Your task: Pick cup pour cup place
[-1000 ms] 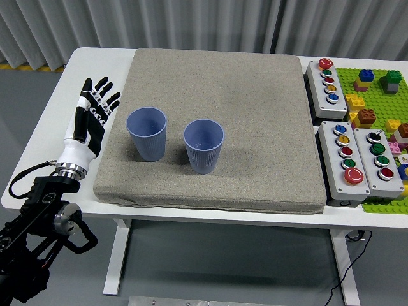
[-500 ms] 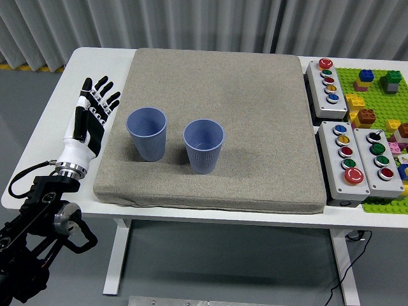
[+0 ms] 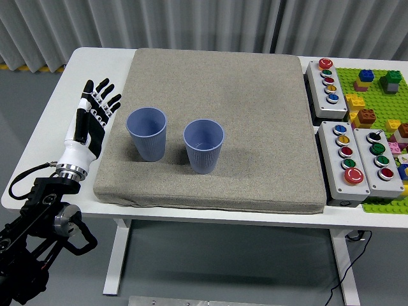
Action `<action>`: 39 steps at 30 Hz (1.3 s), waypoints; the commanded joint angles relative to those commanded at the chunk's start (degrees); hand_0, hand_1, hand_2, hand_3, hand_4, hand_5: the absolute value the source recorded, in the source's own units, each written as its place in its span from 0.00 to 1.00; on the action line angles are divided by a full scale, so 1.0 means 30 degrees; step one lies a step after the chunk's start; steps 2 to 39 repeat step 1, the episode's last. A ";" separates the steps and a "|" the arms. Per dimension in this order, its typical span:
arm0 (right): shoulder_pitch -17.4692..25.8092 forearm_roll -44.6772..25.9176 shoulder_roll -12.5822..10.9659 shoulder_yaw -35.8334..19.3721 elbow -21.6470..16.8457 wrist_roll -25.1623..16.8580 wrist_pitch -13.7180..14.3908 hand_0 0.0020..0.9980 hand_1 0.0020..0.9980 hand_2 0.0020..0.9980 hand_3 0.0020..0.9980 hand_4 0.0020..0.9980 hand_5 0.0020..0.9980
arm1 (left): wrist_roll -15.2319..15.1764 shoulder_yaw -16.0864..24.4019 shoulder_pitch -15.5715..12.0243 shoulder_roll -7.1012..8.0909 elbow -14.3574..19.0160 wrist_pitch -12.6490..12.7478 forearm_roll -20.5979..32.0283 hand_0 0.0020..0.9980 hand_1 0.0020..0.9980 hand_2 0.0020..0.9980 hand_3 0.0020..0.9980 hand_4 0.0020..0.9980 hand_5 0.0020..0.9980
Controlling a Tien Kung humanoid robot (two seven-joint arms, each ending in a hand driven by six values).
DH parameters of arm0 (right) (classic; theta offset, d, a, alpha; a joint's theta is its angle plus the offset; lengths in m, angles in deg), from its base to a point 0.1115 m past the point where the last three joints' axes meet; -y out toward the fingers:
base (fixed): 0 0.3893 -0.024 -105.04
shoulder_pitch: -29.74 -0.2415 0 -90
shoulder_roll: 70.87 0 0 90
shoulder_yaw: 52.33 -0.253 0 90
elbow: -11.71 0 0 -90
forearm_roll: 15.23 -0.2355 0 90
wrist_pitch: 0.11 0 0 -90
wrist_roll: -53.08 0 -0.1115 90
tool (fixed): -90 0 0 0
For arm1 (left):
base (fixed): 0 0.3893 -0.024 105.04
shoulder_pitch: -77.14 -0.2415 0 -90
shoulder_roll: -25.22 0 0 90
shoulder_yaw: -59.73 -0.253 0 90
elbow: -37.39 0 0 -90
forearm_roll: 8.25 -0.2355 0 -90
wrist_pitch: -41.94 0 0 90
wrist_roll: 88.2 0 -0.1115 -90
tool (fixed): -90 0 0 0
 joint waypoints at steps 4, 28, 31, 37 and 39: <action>0.0003 -0.0013 0.0004 -0.0005 -0.0001 -0.0001 0.0006 0.64 0.60 0.51 0.58 0.00 0.00 | 0.0003 0.0005 0.0000 0.0000 0.0003 0.0002 -0.0004 0.89 0.88 0.95 0.93 0.78 1.00; 0.0003 -0.0013 0.0004 -0.0005 -0.0001 -0.0001 0.0006 0.64 0.60 0.51 0.58 0.00 0.00 | 0.0003 0.0005 0.0000 0.0000 0.0003 0.0002 -0.0004 0.89 0.88 0.95 0.93 0.78 1.00; 0.0003 -0.0013 0.0004 -0.0005 -0.0001 -0.0001 0.0006 0.64 0.60 0.51 0.58 0.00 0.00 | 0.0003 0.0005 0.0000 0.0000 0.0003 0.0002 -0.0004 0.89 0.88 0.95 0.93 0.78 1.00; 0.0003 -0.0013 0.0004 -0.0005 -0.0001 -0.0001 0.0006 0.64 0.60 0.51 0.58 0.00 0.00 | 0.0003 0.0005 0.0000 0.0000 0.0003 0.0002 -0.0004 0.89 0.88 0.95 0.93 0.78 1.00; 0.0003 -0.0013 0.0004 -0.0005 -0.0001 -0.0001 0.0006 0.64 0.60 0.51 0.58 0.00 0.00 | 0.0003 0.0005 0.0000 0.0000 0.0003 0.0002 -0.0004 0.89 0.88 0.95 0.93 0.78 1.00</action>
